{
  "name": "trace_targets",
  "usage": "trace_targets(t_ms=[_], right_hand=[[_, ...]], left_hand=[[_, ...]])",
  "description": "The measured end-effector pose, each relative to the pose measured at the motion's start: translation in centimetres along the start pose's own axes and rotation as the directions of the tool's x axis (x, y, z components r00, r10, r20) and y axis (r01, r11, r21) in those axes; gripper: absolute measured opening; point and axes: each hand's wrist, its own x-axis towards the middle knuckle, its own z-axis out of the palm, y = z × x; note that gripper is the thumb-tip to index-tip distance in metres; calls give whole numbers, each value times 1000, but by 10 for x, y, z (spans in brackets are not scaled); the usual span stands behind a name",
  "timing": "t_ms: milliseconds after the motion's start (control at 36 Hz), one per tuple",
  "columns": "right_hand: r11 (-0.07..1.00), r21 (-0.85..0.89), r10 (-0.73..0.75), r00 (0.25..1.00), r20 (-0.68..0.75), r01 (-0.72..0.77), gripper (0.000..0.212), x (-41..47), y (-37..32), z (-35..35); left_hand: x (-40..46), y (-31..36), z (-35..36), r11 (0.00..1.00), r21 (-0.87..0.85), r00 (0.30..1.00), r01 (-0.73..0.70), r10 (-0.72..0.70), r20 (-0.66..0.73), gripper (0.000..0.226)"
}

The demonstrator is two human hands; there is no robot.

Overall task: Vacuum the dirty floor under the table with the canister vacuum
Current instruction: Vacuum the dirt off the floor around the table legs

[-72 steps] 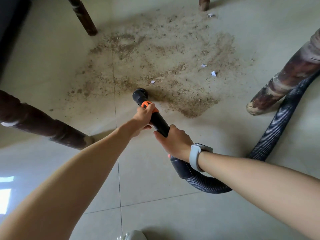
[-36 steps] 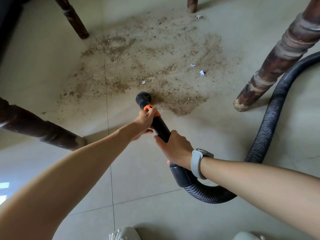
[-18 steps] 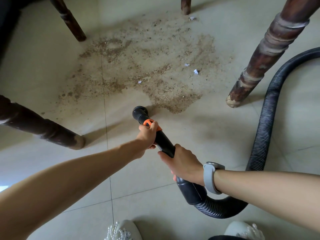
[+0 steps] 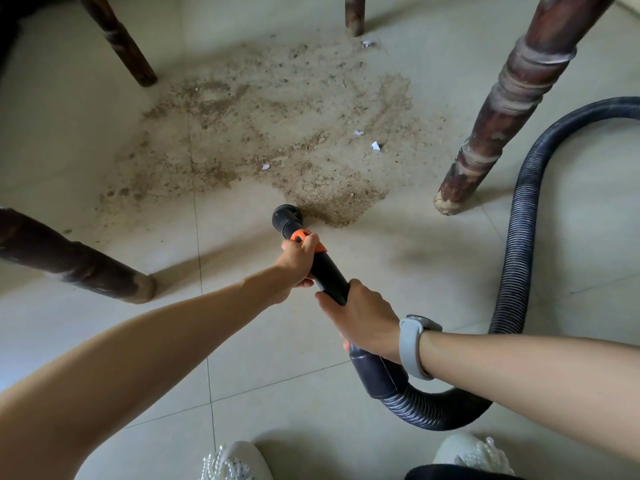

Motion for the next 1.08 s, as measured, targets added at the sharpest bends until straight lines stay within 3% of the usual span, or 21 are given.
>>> trace_targets(t_ms=[417, 1083], right_hand=[[974, 152, 174, 984, -37, -166, 47, -24, 17, 9], [962, 163, 241, 963, -118, -221, 50, -26, 45, -21]], left_hand=[[-12, 1, 26, 993, 103, 990, -52, 38, 136, 43], [-10, 22, 76, 984, 136, 972, -114, 82, 220, 34]])
